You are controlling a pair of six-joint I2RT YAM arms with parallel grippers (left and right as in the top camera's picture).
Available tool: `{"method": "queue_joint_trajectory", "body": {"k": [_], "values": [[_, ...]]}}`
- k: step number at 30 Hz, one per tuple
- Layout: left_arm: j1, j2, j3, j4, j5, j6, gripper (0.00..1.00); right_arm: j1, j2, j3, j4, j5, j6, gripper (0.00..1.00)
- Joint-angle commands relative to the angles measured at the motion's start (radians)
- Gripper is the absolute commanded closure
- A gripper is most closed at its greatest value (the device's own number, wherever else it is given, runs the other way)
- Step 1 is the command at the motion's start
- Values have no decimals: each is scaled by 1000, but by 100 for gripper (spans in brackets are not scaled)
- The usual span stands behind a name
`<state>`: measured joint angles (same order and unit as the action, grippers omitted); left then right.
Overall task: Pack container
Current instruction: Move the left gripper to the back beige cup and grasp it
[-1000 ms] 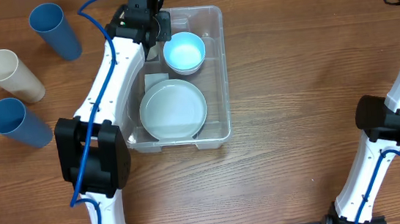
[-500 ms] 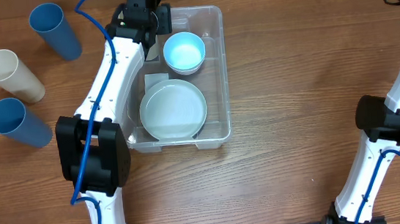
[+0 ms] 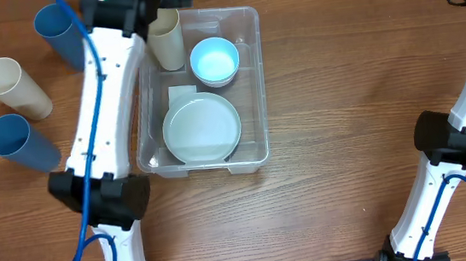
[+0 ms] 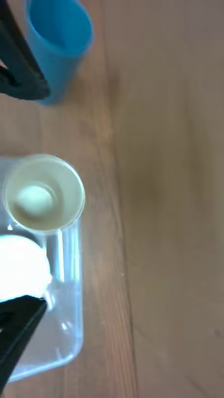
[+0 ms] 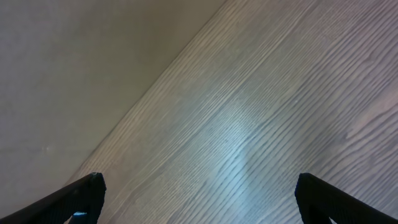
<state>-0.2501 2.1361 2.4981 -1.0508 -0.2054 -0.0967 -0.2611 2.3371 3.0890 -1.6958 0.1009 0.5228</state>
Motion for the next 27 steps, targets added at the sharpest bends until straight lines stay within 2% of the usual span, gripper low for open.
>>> {"method": "queue_joint_trajectory", "body": {"k": [1, 4, 6, 8, 12, 16, 19, 27], "values": [[101, -107, 73, -103, -41, 0, 0, 1, -8, 6, 2, 3, -3, 0], [229, -123, 73, -229, -8, -89, 0, 1, -8, 6, 3, 3, -3, 0], [352, -109, 70, -320, 111, -141, 0, 1, -8, 6, 3, 3, -3, 0], [465, -84, 68, -375, 217, -148, 0, 1, -8, 6, 2, 3, -3, 0], [592, -29, 68, -395, 301, -123, 0, 1, -8, 6, 2, 3, -3, 0], [631, 26, 68, -380, 307, -92, 0, 1, -8, 6, 2, 3, -3, 0], [632, 86, 68, -336, 280, -33, 0, 1, -8, 6, 2, 3, -3, 0], [631, 241, 68, -254, 240, 27, 0, 1, -8, 6, 2, 3, -3, 0]]}}
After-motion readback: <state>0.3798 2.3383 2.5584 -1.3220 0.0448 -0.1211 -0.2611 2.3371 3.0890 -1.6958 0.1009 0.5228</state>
